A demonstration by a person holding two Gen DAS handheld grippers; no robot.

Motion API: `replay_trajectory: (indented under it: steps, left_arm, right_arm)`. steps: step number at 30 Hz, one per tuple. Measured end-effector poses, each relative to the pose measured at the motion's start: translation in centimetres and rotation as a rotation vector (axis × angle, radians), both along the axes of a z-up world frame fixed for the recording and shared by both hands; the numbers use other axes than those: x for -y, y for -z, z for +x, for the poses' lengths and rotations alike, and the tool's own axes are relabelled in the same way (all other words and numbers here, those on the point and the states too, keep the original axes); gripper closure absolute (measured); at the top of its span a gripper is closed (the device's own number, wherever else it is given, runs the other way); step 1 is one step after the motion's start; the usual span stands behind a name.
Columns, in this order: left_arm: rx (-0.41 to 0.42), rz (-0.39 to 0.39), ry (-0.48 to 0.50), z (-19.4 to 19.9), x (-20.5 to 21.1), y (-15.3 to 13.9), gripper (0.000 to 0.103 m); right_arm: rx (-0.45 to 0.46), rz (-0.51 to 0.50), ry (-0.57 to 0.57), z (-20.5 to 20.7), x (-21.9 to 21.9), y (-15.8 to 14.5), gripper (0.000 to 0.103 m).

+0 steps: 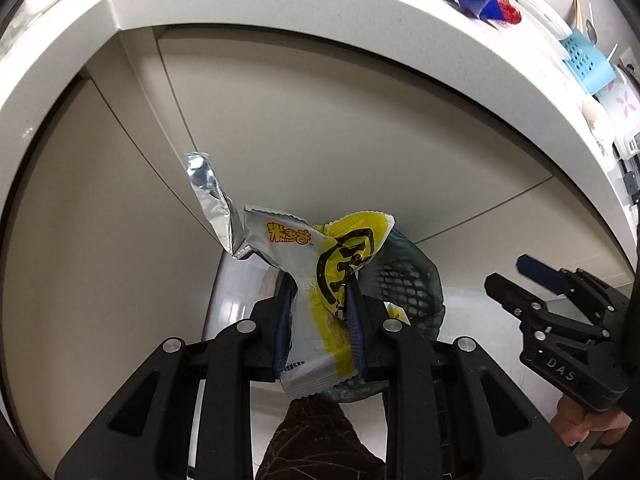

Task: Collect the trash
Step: 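Open the right tool dropping the tube while the left tool drops the yellow bag into the bin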

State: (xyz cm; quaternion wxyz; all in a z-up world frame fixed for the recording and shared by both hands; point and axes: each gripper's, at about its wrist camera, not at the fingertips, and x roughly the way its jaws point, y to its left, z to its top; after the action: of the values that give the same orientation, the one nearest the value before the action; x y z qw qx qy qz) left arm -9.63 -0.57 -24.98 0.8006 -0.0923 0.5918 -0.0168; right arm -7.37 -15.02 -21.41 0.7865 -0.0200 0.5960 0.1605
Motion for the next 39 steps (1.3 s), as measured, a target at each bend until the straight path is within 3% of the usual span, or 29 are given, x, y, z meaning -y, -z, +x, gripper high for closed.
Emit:
replay_trajectory:
  steps: [10,16,28,35,39]
  left_arm:
    - [-0.017,-0.006,0.09,1.1,2.4,1.4,0.079]
    - [-0.025,0.018,0.167,1.0,4.1,2.9,0.079]
    - [-0.056,0.031,0.254,2.1,6.0,4.9,0.078]
    - [-0.04,0.031,0.275,2.3,5.6,4.5,0.067]
    - [-0.027,0.023,0.284,2.2,5.3,3.8,0.05]
  right_arm:
    - [0.035,0.021,0.114,-0.4,3.4,-0.8,0.019]
    - [0.039,0.022,0.196,-0.6,5.7,-0.6,0.01]
    - [0.053,-0.009,0.254,-0.5,8.7,-1.0,0.008]
    - [0.055,-0.013,0.267,-0.4,9.3,-1.6,0.008]
    - [0.042,-0.011,0.277,-0.4,9.5,-1.5,0.008]
